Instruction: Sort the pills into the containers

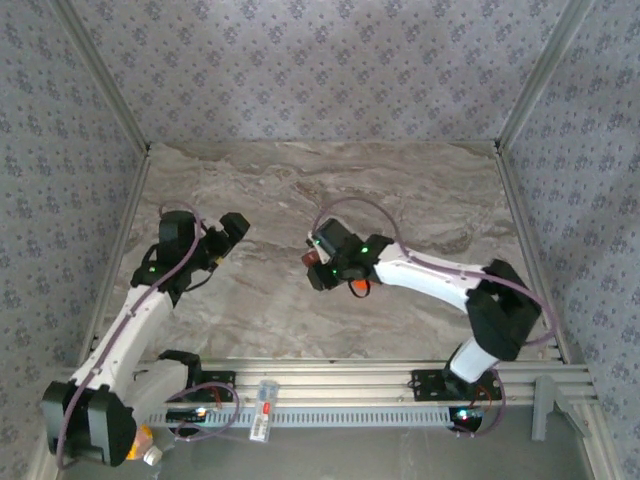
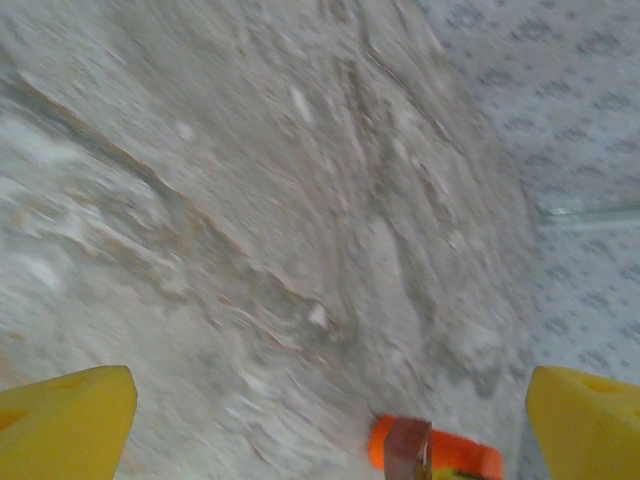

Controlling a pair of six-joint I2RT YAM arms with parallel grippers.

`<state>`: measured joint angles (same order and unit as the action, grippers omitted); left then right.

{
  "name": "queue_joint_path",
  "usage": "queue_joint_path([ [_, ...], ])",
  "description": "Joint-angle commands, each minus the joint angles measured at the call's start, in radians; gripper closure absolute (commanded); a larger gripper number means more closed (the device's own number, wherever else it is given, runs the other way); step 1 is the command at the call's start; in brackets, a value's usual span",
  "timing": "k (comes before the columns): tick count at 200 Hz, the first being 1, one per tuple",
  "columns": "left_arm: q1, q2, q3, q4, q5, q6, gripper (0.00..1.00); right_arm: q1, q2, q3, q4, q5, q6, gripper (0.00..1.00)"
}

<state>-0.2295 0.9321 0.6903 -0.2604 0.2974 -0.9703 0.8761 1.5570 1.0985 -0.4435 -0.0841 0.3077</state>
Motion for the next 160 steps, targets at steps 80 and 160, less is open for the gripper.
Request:
queue_joint_path([
  [80, -0.339, -0.010, -0.064, 0.348, -0.029, -0.334, 0.00, -0.051, -0.143, -0.045, 0.048, -0.108, -0.031, 0.67],
  [160, -0.393, 0.135, -0.079, 0.515, -0.038, -0.424, 0.03, 0.001, -0.034, 0.008, 0.065, -0.039, 0.049, 0.68],
])
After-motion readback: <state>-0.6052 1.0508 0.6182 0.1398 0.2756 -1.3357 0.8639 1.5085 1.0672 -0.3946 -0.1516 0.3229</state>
